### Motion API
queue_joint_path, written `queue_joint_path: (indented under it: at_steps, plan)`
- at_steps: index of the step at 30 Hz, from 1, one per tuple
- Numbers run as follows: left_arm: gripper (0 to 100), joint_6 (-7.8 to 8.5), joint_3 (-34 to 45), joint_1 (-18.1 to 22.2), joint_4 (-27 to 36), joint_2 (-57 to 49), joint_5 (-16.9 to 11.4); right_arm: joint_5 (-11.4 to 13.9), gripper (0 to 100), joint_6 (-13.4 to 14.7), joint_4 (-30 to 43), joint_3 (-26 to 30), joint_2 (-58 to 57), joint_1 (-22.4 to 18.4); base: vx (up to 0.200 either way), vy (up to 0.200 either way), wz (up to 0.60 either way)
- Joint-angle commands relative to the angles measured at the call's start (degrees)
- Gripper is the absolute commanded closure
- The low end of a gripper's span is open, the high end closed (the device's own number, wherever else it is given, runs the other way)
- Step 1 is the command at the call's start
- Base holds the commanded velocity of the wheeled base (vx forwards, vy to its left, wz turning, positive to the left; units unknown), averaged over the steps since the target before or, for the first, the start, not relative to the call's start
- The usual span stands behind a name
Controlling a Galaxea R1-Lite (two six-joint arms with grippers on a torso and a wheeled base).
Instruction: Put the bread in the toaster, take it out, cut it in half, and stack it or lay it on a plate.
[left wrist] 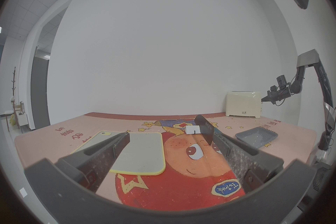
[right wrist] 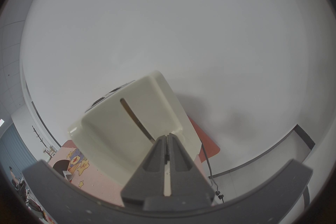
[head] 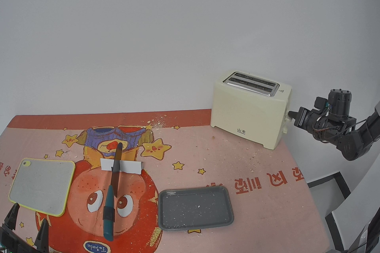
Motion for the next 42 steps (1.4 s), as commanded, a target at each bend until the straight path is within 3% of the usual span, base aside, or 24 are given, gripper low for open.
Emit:
queue_joint_path:
  at_steps: [1, 11, 15, 20, 21, 27, 36, 42]
  plan:
    - [0, -0.09, 1.01, -0.02, -0.02, -0.22, 0.01, -0.14, 100, 0.27, -0.61, 3.35, -8.72, 0.54, 0.0, 0.0, 0.0]
    - [0, 0.0, 1.01, -0.02, -0.02, -0.31, 0.01, 0.12, 100, 0.45, -1.14, 22.86, -23.48, -2.19, 0.0, 0.0, 0.0]
    - [0, 0.0, 1.01, -0.02, -0.02, -0.22, 0.01, -0.14, 100, -0.43, -0.7, 26.56, -25.5, -1.84, 0.0, 0.0, 0.0]
    - [0, 0.0, 1.01, -0.02, -0.02, -0.22, 0.01, -0.14, 100, -2.19, -0.7, 27.17, -24.98, -2.19, 0.0, 0.0, 0.0]
    - [0, 0.0, 1.01, -0.02, -0.02, -0.31, 0.01, -0.14, 100, -3.86, -0.7, 27.52, -23.57, -2.28, 0.0, 0.0, 0.0]
    - [0, 0.0, 1.01, -0.02, -0.02, -0.22, 0.01, -0.84, 100, -7.38, -1.32, 30.16, -21.02, -1.66, 0.0, 0.0, 0.0]
    - [0, 0.0, 1.01, -0.02, -0.02, -0.22, 0.01, -0.84, 100, -7.73, -1.14, 30.25, -26.21, -1.31, 0.0, 0.0, 0.0]
    - [0, 0.0, 1.01, -0.02, -0.02, -0.22, 0.01, -0.67, 100, -7.46, -0.7, 31.39, -30.34, 1.68, 0.0, 0.0, 0.0]
